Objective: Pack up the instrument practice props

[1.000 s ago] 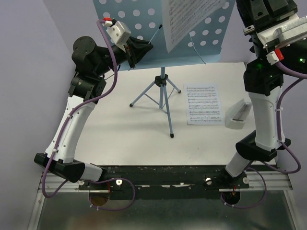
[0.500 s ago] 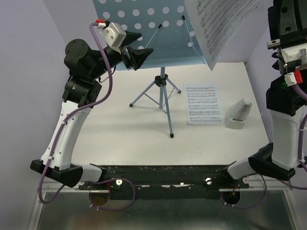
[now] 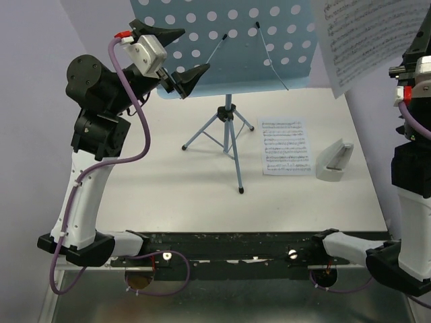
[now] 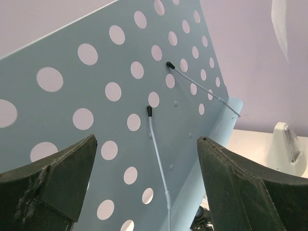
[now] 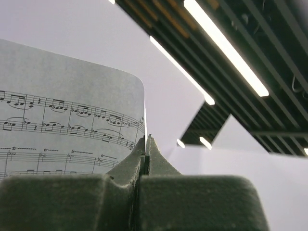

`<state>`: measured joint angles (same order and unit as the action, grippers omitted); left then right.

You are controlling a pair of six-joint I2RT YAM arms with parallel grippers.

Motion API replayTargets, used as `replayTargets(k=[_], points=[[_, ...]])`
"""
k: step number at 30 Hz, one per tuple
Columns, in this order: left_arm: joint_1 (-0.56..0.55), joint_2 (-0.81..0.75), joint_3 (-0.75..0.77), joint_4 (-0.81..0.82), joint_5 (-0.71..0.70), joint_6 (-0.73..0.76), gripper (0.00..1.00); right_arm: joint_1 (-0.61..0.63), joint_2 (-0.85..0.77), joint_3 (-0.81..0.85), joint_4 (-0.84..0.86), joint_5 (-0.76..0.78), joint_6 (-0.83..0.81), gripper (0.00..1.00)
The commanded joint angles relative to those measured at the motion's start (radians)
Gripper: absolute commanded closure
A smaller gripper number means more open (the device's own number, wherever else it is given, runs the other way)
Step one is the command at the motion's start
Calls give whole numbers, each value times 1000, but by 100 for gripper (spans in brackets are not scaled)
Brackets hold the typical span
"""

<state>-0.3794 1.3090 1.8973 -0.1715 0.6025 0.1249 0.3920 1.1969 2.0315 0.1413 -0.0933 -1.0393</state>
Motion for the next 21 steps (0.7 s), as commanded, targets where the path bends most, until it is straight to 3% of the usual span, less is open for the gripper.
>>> replayTargets(k=[1,4,6,11,17,21], points=[[4,-7,45,-42,8,76,4,-82,-115,-172,-46,171,48,100],[4,-11,43,-49,-13,110,4,-108,-204,-310,-118,248,83,100],[4,-2,52,-42,-39,122,4,-140,-250,-353,-290,280,190,100],[5,21,95,-45,-78,133,4,-215,-379,-583,-533,349,385,99],[4,19,57,-43,-110,162,3,-219,-516,-795,-828,232,600,100],[4,7,40,-54,-115,188,2,-219,-591,-853,-948,-30,636,100]])
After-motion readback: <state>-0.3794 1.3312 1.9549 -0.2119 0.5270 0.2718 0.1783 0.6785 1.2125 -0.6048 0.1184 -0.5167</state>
